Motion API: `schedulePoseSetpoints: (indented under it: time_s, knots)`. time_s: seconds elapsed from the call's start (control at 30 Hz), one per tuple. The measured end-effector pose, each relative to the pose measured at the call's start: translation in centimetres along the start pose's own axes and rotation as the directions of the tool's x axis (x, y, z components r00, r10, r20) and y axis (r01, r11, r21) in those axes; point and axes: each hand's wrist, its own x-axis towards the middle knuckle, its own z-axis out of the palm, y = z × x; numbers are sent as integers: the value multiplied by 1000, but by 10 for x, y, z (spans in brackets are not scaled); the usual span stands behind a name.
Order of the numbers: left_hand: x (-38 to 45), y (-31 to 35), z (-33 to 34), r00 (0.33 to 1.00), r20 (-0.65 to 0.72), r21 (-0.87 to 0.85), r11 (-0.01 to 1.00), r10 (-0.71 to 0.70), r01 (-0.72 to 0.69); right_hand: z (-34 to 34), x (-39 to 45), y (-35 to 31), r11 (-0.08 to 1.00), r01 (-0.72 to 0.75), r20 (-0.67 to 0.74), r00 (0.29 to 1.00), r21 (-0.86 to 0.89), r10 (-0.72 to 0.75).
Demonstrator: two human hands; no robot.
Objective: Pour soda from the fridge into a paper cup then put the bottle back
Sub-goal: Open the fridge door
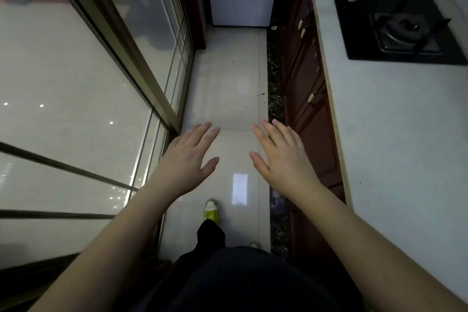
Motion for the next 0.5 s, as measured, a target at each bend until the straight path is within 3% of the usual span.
schedulePoseSetpoints:
  time_s: [0.23, 0.5]
  knots:
    - [75, -89, -25, 997, -76, -23, 999, -26, 24, 2, 97, -19, 999, -23, 17, 1000, -37, 23]
    - [152, -137, -38, 999, -39, -100, 995, -2, -2, -4, 187, -29, 994, -107, -18, 994, -5, 107]
